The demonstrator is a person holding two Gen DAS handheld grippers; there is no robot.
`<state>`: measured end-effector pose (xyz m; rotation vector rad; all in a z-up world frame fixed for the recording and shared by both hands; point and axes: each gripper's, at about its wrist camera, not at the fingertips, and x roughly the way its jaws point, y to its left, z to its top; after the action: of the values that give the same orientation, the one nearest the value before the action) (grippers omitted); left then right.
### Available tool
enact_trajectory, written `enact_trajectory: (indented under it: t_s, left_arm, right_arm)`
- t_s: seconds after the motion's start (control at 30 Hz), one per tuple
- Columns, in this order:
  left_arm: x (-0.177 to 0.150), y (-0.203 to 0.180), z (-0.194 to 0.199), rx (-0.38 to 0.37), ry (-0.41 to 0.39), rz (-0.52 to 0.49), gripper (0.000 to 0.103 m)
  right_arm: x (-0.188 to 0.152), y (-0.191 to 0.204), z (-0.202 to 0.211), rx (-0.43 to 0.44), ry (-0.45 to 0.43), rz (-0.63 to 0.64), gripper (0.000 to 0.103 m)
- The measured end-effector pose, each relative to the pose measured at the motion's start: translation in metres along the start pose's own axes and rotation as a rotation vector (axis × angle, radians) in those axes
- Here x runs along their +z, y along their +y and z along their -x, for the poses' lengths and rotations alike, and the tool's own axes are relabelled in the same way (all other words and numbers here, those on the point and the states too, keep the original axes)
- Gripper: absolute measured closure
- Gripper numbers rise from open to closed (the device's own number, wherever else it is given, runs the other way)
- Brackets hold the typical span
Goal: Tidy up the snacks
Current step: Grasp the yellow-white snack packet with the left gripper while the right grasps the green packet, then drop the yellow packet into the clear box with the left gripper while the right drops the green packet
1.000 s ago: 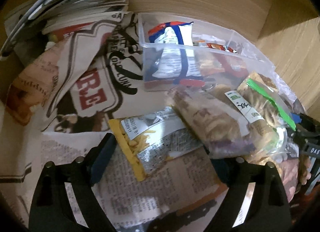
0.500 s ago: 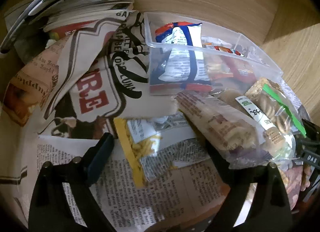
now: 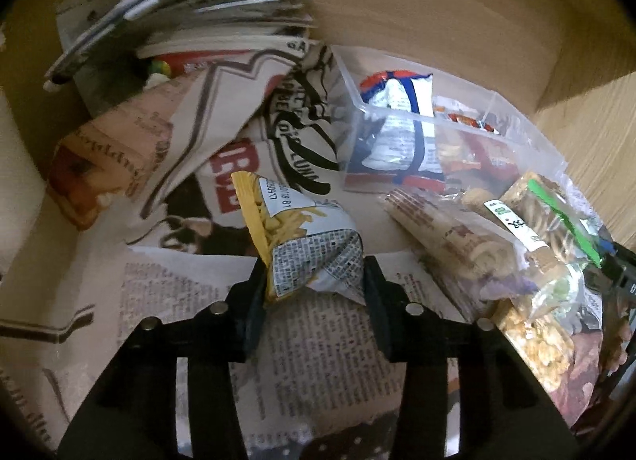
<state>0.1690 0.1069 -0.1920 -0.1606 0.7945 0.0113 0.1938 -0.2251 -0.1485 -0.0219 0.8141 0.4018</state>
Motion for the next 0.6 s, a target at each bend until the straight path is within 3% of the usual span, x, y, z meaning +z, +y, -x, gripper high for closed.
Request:
enact_trajectory:
  t_s: [0.27, 0.6]
  left_arm:
    - [0.009, -0.001, 0.039, -0.007, -0.082, -0.002, 0.059]
    - [0.05, -0.036, 0.057, -0.092, -0.173, -0.037, 0.059]
  right_arm:
    - [0.016, 0.005, 0.021, 0.005, -0.082, 0.01, 0.057]
    - [0.042, 0.02, 0.034, 0.022, -0.162, 0.046, 0.057]
